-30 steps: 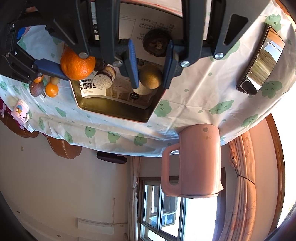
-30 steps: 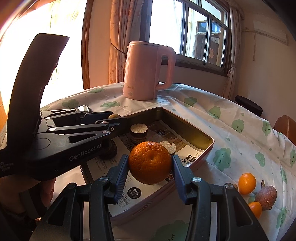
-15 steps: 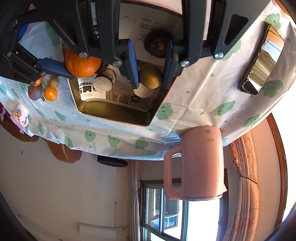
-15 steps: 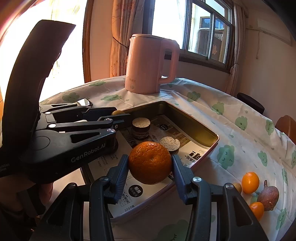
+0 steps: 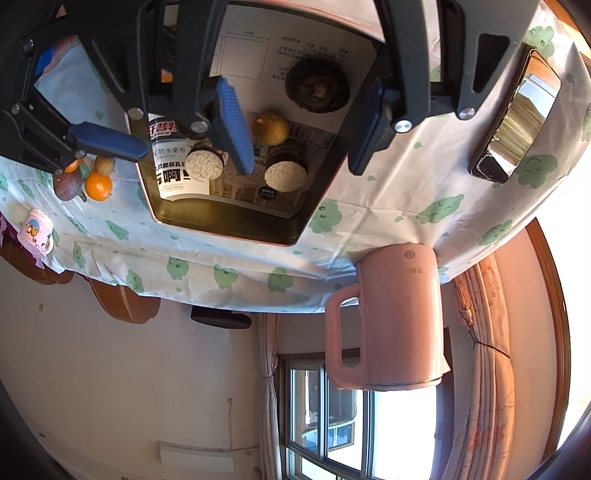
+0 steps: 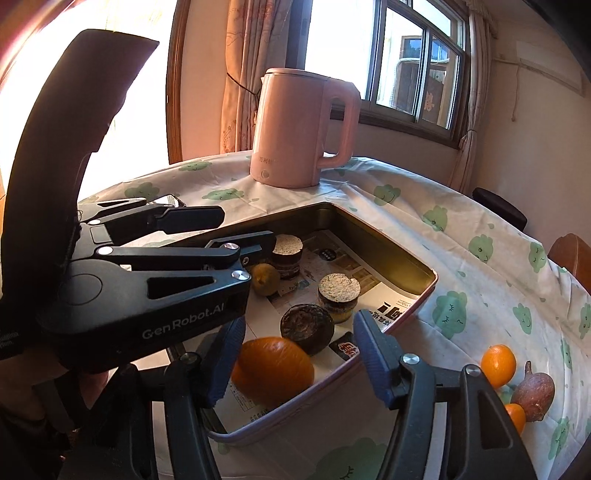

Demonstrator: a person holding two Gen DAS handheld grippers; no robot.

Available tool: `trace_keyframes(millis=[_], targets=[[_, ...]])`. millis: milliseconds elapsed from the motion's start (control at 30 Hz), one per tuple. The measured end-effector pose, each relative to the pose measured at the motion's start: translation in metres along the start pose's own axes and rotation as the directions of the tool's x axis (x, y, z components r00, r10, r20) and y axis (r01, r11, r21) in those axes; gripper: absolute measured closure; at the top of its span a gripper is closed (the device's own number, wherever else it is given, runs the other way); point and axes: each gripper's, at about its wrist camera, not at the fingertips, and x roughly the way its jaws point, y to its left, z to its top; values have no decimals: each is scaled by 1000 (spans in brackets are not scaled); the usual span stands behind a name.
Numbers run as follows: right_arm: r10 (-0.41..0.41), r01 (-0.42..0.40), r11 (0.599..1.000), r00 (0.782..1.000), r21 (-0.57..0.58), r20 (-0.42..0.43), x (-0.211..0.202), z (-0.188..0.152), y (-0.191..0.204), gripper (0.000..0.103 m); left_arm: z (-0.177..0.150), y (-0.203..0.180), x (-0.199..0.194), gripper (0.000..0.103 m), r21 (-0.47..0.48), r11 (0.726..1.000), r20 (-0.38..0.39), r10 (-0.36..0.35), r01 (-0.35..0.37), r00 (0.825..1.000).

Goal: Organize fruits
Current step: 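Move both open tools back to the remaining fruits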

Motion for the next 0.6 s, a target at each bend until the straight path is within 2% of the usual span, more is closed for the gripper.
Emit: trace_keyframes(millis=[33,100,133,267,367,600], targets=[[-3,3,1000,1000,5,3,-1,0,-1,40,0,0,-3,41,-1,1000,12,-2,2,1000],[-18,17,1000,1000,20,22,-5,-1,-4,40,-1,2,-8,30,-9,1000,42,3,-2,999],[-24,23,999,999,32,38,-8,-1,-6,40,-1,2,-10,29,-14,1000,56,7,-6,998],[-93,88,994,992,62,89,-32,-10,-23,40,0,-3,-17,29,-30,999,78,-20,23,997],[-150,139,985,983,107,102,-57,-22,-53,40,1,-22,-22,29,4,999,98,-45,45,994],[-346,326,910,938,256,36,-100,-57,-135,40,5,-80,-32,29,108,988,118,-127,115,985]])
